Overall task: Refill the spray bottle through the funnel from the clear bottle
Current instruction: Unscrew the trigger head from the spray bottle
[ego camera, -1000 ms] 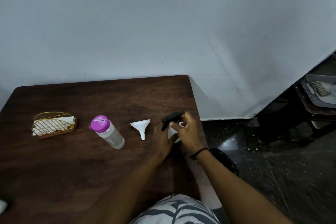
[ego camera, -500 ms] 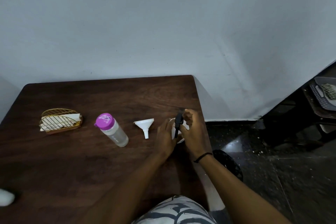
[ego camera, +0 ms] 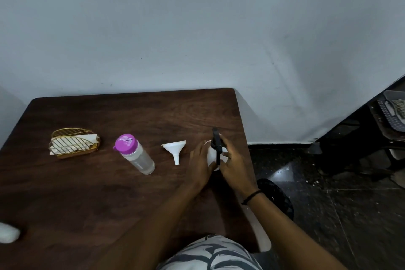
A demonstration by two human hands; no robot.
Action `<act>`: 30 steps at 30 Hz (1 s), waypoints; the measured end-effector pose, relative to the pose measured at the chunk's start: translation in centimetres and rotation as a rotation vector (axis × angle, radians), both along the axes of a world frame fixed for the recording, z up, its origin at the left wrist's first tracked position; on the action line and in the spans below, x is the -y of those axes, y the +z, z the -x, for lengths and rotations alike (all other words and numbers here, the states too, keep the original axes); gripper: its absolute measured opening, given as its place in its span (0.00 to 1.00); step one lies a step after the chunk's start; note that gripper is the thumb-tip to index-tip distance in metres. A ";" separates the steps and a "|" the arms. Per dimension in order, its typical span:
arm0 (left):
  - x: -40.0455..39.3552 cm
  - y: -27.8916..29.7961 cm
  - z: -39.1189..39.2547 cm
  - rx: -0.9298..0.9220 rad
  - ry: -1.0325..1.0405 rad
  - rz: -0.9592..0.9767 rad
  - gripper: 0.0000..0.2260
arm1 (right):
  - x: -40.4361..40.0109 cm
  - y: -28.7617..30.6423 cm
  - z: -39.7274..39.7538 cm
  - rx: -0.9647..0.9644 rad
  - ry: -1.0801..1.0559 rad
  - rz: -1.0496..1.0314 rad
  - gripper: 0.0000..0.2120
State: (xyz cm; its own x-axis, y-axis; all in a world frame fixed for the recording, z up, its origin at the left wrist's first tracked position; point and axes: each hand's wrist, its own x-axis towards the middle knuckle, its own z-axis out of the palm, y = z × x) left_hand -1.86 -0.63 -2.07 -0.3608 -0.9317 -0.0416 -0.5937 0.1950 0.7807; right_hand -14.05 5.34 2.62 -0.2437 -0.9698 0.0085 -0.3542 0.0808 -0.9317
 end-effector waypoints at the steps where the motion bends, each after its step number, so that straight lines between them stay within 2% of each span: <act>1: 0.1 0.0 -0.1 -0.021 0.009 -0.013 0.22 | -0.1 -0.5 -0.5 0.017 -0.007 -0.011 0.34; 3: -0.1 0.1 -0.2 -0.039 -0.007 -0.002 0.21 | 0.0 -1.3 -1.6 0.023 -0.052 -0.015 0.38; 8: -1.7 1.6 -0.4 -0.198 0.025 -0.001 0.27 | 0.6 -1.4 -3.8 0.043 -0.204 0.094 0.35; 11: -1.1 2.1 0.0 -0.160 -0.004 0.057 0.16 | 1.3 -0.8 -4.6 0.025 -0.343 0.136 0.30; 13: -0.7 1.4 0.0 -0.124 0.012 0.046 0.14 | 1.7 -0.4 -4.6 0.022 -0.387 0.152 0.26; 16: -0.8 0.7 -0.2 0.013 -0.002 0.088 0.21 | 1.9 -0.3 -4.1 0.009 -0.404 0.180 0.17; 21: -0.3 0.2 -0.4 0.073 -0.039 0.052 0.23 | 1.4 -0.3 -3.5 0.049 -0.370 0.147 0.23; 25: -0.1 0.1 -0.5 0.080 -0.052 0.049 0.25 | 1.2 0.3 -2.7 0.069 -0.304 0.152 0.23; 28: -0.4 0.6 -0.5 0.056 -0.058 0.065 0.26 | 1.6 0.8 -2.4 0.077 -0.280 0.145 0.27; 30: -0.5 0.9 -0.4 0.062 -0.066 0.080 0.27 | 1.9 1.0 -2.5 0.065 -0.294 0.149 0.25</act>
